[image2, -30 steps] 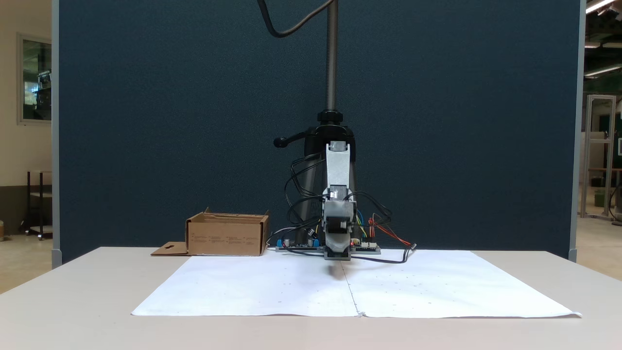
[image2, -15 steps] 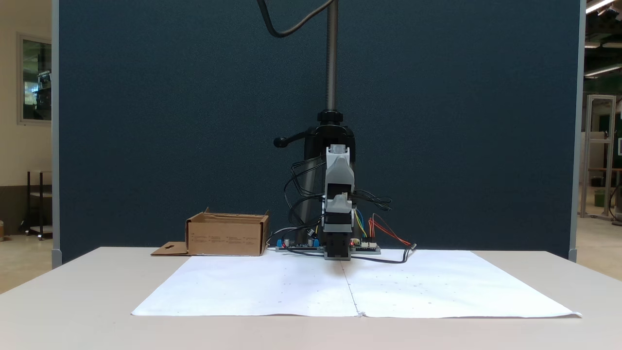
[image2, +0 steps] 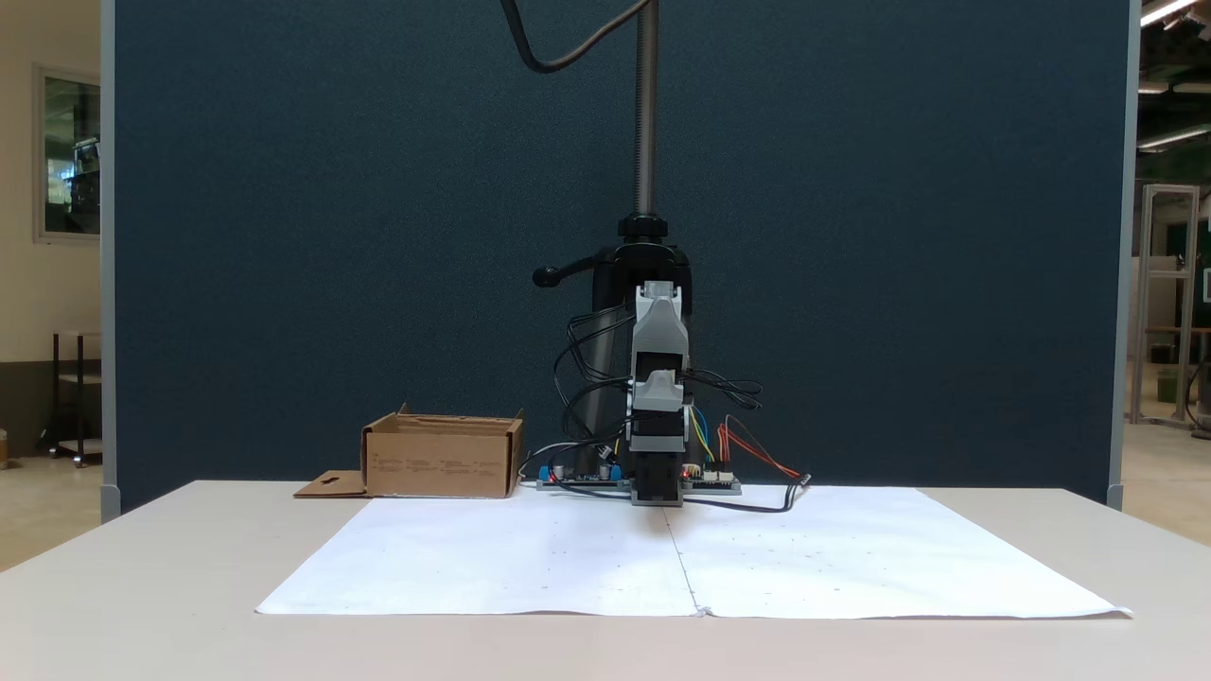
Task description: Grasp a green dice and put it in the bin.
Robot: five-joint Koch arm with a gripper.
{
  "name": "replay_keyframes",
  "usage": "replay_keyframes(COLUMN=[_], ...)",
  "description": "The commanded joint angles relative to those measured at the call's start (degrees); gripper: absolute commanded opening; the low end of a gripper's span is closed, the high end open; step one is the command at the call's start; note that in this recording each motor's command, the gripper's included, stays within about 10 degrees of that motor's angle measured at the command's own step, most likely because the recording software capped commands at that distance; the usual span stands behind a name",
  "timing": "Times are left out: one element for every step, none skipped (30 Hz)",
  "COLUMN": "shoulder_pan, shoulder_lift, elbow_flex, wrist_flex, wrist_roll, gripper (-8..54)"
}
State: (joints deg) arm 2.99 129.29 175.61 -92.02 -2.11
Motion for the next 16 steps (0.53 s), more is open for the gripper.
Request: replay_keyframes(shoulder_pan=[0.4, 0.3, 0.1, 0.1, 0.1, 0.1, 0.1, 0.1, 0.1, 0.1, 0.1, 0.1, 0.1, 0.1, 0.0, 0.0], shoulder_lift=[5.7, 5.6, 5.6, 5.6, 5.6, 5.6, 5.6, 5.6, 5.6, 5.6, 5.6, 5.6, 5.6, 5.6, 5.6, 5.6], elbow_flex=[4.0, 3.9, 4.0, 4.0, 3.9, 4.0, 4.0, 4.0, 3.9, 3.9, 3.9, 4.0, 4.0, 4.0, 4.0, 4.0], wrist_flex=[-5.5, -5.5, -5.5, -5.4, -5.4, -5.4, -5.4, -5.4, -5.4, -5.4, -5.4, -5.4, -5.5, -5.4, -5.4, -5.5], wrist_roll=[-0.1, -0.1, -0.1, -0.1, -0.1, 0.0, 0.0, 0.0, 0.0, 0.0, 0.0, 0.0, 0.0, 0.0, 0.0, 0.0], gripper=[44.0, 44.0, 44.0, 44.0, 44.0, 44.0, 44.0, 44.0, 44.0, 44.0, 44.0, 44.0, 44.0, 44.0, 44.0, 44.0])
